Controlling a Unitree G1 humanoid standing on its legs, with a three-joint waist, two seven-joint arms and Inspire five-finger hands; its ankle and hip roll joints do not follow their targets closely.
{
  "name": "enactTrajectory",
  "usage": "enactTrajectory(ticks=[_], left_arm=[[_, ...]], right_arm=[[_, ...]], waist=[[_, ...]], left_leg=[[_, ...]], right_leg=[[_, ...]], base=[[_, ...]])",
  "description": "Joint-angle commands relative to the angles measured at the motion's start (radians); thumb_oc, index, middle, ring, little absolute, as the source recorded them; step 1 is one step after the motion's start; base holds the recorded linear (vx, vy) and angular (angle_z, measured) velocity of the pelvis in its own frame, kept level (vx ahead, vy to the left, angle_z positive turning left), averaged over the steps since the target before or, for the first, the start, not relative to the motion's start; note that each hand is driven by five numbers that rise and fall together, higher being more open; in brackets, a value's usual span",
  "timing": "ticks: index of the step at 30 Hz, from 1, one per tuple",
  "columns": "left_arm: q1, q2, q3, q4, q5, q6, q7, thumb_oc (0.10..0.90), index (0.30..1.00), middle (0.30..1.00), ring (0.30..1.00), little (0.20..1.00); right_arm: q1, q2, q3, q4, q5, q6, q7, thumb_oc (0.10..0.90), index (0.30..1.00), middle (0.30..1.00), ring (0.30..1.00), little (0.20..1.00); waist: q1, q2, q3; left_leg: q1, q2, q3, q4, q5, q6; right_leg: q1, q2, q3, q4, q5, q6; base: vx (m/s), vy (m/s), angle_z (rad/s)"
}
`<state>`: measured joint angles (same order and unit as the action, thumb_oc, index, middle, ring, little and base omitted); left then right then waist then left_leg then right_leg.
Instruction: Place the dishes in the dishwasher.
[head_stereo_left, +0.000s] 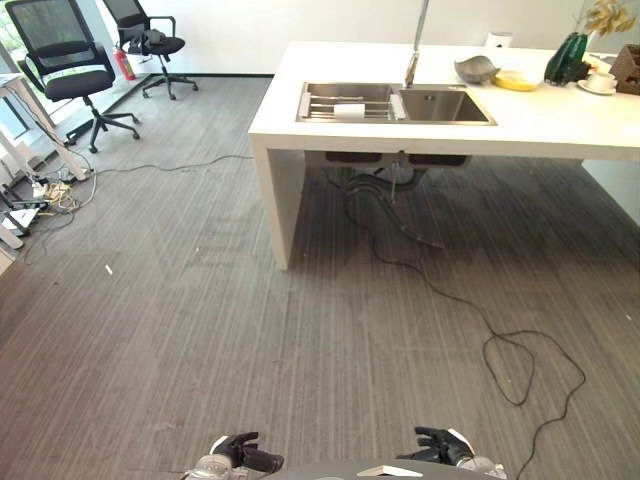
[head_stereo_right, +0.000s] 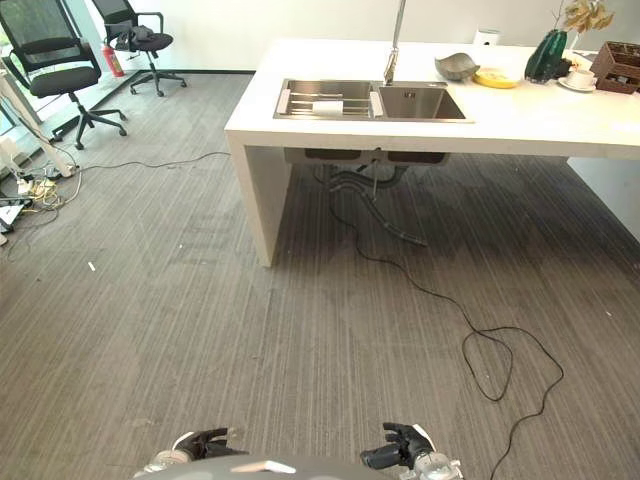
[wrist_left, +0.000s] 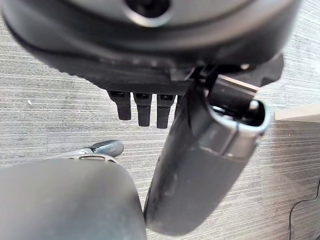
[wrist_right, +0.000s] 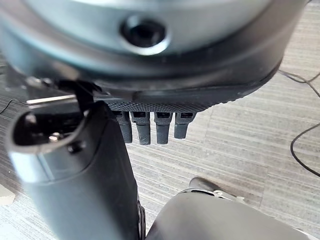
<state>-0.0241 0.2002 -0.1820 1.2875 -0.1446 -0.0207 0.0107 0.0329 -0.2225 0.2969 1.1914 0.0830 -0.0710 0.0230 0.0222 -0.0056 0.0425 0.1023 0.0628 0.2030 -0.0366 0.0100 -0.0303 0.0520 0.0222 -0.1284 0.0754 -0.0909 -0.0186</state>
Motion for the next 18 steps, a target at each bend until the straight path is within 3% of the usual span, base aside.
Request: enactTrajectory(ticks=[1,18], left_arm=[[-0.058,-0.029,-0.002,0.014,0.024,-0.026,-0.017,0.8,0.9,0.9,0.9,0.9],[-0.047,-0.029,0.0,0.032,0.037,-0.02,-0.02,0.8,0.9,0.9,0.9,0.9]], right_arm=[[-0.021,0.001,0.054,0.031,0.01,-0.005,0.006,0.8,0.9,0.9,0.9,0.9],[-0.019,-0.002,0.042,0.044,0.018,-0.002,0.008,0.8,0.9,0.9,0.9,0.9]], waist=[[-0.021,-0.04,0.014],[-0.025,-0.034,0.011]], left_leg=[[0.039,-0.064,-0.003,-0.051,-0.027,-0.012],[0.051,-0.063,-0.001,-0.051,-0.031,-0.012]], right_leg=[[0.103,-0.007,0.012,-0.156,0.046,0.101],[0.111,-0.003,0.013,-0.155,0.041,0.097]], base=[[0.0,-0.004,-0.03],[0.0,0.0,0.0]])
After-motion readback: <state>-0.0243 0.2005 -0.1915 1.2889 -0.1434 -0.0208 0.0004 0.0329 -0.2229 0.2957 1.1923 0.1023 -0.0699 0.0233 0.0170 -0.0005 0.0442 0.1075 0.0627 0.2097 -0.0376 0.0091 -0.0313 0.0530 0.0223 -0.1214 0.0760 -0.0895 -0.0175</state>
